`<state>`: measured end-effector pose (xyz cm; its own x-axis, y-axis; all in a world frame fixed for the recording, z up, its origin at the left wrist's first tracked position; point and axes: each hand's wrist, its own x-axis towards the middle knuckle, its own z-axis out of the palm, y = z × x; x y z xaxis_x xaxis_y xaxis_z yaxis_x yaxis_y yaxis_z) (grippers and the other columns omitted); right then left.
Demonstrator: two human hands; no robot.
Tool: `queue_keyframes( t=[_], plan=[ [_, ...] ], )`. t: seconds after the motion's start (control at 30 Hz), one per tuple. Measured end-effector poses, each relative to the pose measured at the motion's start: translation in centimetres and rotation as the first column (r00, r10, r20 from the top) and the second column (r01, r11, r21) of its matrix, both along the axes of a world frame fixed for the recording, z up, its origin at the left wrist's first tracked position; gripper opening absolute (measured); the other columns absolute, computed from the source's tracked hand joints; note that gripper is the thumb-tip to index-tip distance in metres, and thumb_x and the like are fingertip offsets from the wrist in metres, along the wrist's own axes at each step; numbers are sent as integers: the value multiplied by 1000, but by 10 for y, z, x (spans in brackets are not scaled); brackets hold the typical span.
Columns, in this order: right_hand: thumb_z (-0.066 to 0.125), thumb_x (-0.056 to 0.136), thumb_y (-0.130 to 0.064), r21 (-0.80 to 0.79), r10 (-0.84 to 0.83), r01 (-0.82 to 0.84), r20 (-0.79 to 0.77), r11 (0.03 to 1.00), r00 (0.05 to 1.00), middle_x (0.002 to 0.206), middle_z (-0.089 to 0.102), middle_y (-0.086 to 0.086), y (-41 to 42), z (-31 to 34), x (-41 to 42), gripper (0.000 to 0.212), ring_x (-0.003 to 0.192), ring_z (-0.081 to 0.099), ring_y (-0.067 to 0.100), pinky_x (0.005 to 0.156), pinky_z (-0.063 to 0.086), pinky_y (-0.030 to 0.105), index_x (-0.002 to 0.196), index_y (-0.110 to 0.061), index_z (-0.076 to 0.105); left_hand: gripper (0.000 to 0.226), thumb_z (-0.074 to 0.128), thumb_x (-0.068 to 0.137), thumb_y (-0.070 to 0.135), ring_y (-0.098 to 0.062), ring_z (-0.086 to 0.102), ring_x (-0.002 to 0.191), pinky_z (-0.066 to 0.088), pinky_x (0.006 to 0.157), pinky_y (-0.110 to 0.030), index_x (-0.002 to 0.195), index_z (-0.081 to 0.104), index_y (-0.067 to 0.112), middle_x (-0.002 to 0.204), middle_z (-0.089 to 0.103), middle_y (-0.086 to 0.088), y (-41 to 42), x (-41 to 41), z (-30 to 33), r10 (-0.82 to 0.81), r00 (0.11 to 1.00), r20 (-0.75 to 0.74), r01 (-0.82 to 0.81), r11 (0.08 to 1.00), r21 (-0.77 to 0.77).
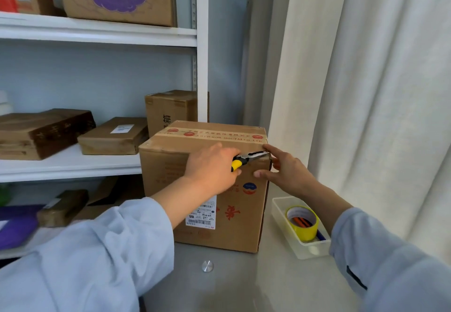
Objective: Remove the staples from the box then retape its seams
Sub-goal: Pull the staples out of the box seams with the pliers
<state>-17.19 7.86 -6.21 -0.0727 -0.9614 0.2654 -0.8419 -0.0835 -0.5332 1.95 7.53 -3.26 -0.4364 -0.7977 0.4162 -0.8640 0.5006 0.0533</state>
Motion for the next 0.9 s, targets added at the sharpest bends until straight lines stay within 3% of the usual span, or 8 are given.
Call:
queue_keyframes(
  t=[0.07,0.2,0.43,0.67,0.9],
  plan=[
    [68,81,-49,0,-5,5,-15,1000,1000,141,52,3,1,1,0,82,128,49,29,102,44,50,149,-30,24,49,55,89,49,-23,55,106,49,82,-35,135,46,38,118,56,0,-2,4,5,-9,1000,19,8,1000,17],
    [68,80,-53,2,-26,26,-36,1000,999,139,53,0,1,2,0,84,127,50,28,100,46,50,149,-32,25,47,58,88,48,-22,54,109,48,86,-36,133,50,35,119,55,1,-7,8,19,-1,989,151,20,992,-123],
    [66,83,-50,8,-37,38,-58,999,998,138,53,1,1,2,1,81,125,51,27,98,47,47,149,-32,24,32,60,88,39,-17,57,98,50,79,-33,120,61,37,112,65,7,-16,12,34,-129,982,139,114,988,107],
    [66,83,-48,-1,-34,34,-42,999,999,137,55,1,2,0,2,80,125,52,27,97,48,49,149,-34,23,47,53,93,40,-24,57,111,48,87,-35,139,43,38,126,59,1,5,3,0,-11,1000,-6,11,1000,-6],
    [65,83,-50,9,-29,29,-32,1000,999,139,53,-1,2,0,2,80,126,51,27,97,48,50,149,-34,21,52,55,91,43,-22,53,114,47,83,-35,141,39,41,127,53,1,-5,8,19,-4,993,121,8,999,-31]
  ],
)
